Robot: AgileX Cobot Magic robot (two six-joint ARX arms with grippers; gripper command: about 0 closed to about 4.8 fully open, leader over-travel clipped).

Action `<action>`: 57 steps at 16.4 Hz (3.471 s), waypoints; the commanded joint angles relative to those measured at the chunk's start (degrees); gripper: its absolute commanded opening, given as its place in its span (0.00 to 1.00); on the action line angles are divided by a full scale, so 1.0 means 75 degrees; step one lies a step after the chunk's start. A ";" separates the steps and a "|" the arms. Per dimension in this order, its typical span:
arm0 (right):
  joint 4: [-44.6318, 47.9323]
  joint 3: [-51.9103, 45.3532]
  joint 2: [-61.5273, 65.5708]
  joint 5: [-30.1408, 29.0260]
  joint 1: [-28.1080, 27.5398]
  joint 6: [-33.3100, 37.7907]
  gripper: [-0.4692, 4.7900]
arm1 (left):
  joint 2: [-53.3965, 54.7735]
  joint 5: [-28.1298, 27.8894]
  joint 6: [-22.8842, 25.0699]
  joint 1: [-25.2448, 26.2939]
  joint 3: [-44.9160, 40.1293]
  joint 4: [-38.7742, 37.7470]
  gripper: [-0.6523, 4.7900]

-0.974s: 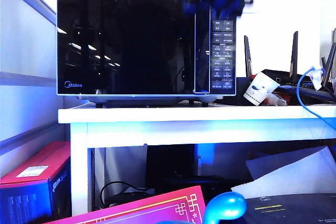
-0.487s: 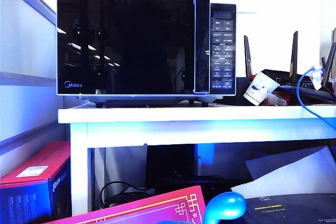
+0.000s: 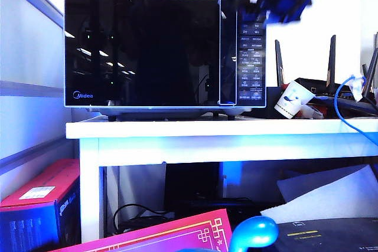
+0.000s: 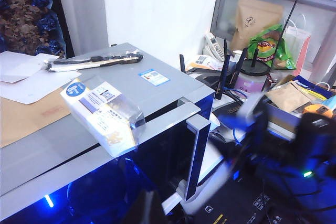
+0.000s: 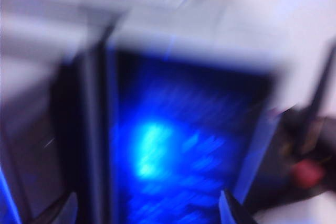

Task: Open the microwave door, place the box of snacks from the top of the microwave inside, then close the microwave door.

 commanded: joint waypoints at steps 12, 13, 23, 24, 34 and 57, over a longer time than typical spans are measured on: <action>-0.0347 0.0029 -0.0513 -0.2442 -0.0117 0.0323 0.76 | -0.0017 0.0012 0.0152 0.0006 0.0020 -0.0015 0.11; -0.0469 0.0029 -0.0612 -0.2567 -0.0137 0.0315 0.76 | -0.0017 0.0012 0.0152 0.0006 0.0020 -0.0020 0.11; -0.1343 0.0032 -0.0979 -0.4194 -0.0166 0.0315 0.72 | -0.0017 0.0012 0.0152 0.0006 0.0020 -0.0055 0.11; -0.1341 0.0032 -0.1000 -0.4275 -0.0166 0.0312 0.72 | -0.0017 0.0012 0.0152 0.0006 0.0020 -0.0055 0.11; -0.1556 0.0035 -0.1072 -0.6030 -0.0163 0.0364 0.72 | -0.0017 0.0012 0.0149 0.0006 0.0020 -0.0067 0.11; -0.2605 0.0038 -0.1883 -0.9291 -0.0114 0.1845 0.67 | -0.0017 0.0012 0.0149 0.0006 0.0020 -0.0169 0.11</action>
